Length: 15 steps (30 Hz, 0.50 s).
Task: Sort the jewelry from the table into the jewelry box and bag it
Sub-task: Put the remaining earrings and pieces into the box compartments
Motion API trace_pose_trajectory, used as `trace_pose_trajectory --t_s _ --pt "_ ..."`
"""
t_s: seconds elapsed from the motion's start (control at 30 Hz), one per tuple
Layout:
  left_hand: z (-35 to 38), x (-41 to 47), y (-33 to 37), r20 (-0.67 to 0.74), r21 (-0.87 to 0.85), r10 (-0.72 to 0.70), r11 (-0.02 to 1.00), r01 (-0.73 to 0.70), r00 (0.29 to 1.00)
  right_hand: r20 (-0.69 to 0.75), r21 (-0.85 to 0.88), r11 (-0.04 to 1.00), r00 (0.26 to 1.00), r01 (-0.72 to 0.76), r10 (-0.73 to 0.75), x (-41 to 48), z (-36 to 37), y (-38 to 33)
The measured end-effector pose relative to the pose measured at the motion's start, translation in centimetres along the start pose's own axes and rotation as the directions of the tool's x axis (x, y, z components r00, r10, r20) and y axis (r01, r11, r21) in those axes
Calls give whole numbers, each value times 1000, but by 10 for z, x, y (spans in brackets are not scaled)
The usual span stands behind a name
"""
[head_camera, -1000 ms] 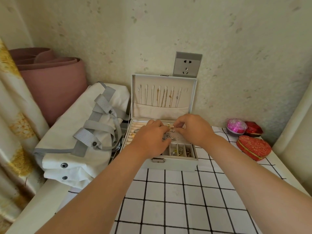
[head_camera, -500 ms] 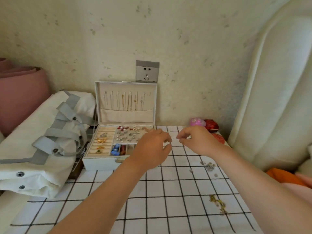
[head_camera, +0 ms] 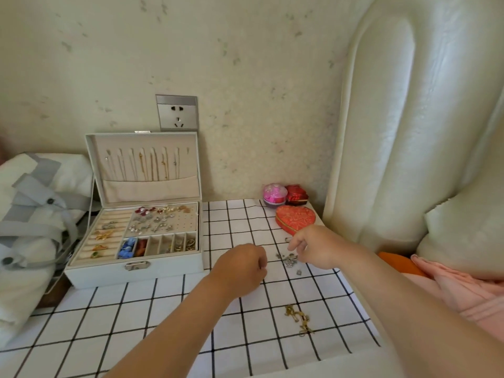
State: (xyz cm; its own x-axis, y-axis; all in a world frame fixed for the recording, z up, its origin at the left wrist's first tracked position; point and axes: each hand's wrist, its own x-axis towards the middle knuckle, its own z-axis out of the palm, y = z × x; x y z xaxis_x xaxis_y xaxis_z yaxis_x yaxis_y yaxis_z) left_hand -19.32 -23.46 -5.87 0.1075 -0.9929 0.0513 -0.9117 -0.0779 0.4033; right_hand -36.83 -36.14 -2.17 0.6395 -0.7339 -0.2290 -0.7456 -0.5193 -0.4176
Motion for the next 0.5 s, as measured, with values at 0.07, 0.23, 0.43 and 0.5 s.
trace_pose_trajectory --t_s 0.07,0.23,0.43,0.5 --pt "4 0 -2 -2 -62 -10 998 10 1000 18 -1 1000 1000 5 -5 2 3 2" --pt "2 4 1 22 -152 27 988 -23 999 34 31 998 998 60 -61 8 10 -5" --pt "-1 4 1 88 -200 54 979 -35 995 31 0 999 999 44 -44 2 -3 -5" --pt "-2 4 0 81 -154 38 988 -26 996 90 -42 999 996 9 -6 -2 -5 -5"
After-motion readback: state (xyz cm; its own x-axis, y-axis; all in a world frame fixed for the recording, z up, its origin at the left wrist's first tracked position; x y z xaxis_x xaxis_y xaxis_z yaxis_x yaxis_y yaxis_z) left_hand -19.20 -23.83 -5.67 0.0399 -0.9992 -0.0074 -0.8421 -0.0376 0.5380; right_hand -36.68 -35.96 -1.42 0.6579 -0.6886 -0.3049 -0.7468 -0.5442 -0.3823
